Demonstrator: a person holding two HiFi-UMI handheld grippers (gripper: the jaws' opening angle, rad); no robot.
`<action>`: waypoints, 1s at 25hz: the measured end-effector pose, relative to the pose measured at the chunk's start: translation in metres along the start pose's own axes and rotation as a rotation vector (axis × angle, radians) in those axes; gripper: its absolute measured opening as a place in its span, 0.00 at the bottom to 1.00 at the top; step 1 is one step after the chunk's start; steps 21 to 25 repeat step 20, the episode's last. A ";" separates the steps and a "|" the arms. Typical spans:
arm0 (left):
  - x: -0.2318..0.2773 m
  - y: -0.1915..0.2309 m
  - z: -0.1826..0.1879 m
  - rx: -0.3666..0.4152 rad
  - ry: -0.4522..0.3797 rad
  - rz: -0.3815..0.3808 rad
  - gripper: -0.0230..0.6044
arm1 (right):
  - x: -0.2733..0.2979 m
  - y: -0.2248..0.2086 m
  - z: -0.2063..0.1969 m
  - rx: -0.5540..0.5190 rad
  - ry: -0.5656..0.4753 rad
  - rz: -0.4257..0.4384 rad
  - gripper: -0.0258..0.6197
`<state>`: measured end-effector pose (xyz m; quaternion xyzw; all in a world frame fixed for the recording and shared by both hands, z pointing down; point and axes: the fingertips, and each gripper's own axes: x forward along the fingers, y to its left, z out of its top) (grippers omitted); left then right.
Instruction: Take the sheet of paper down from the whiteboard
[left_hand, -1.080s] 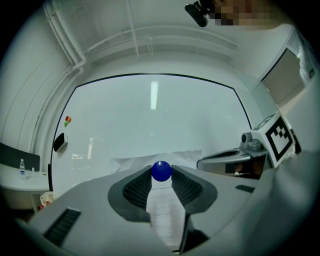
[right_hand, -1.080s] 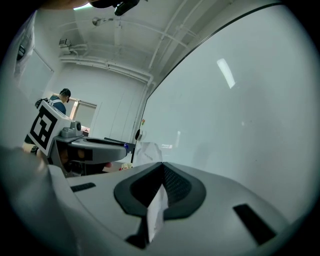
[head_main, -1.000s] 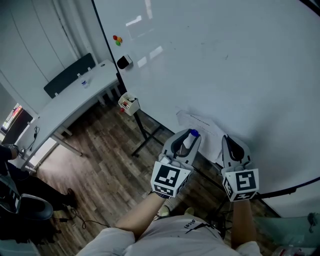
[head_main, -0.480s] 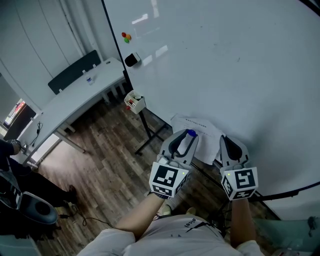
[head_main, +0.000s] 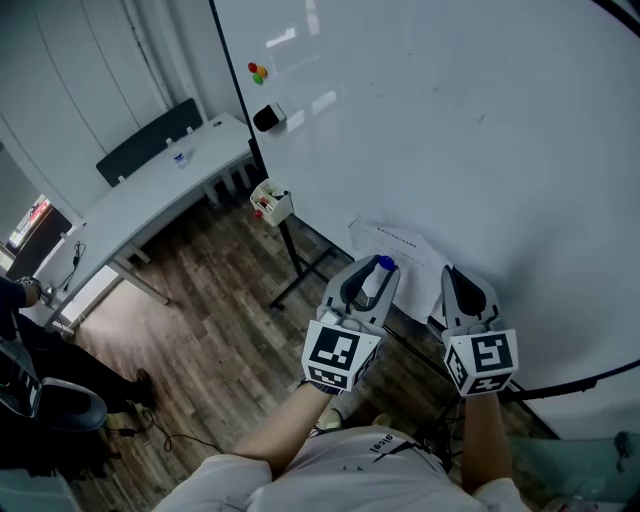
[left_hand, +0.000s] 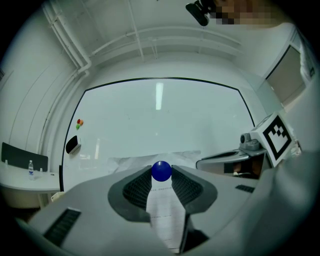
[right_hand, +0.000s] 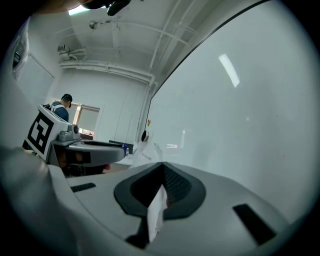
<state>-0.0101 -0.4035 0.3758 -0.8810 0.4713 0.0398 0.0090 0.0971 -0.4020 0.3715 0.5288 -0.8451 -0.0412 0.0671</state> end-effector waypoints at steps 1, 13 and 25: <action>0.000 -0.001 0.003 0.004 -0.005 -0.004 0.25 | -0.001 0.000 0.001 0.001 -0.001 0.000 0.06; 0.001 -0.003 0.007 0.006 -0.012 -0.016 0.25 | -0.001 0.003 0.001 0.006 0.001 0.000 0.06; 0.002 -0.003 0.005 0.003 -0.012 -0.015 0.25 | 0.000 0.003 0.000 0.007 0.001 0.001 0.06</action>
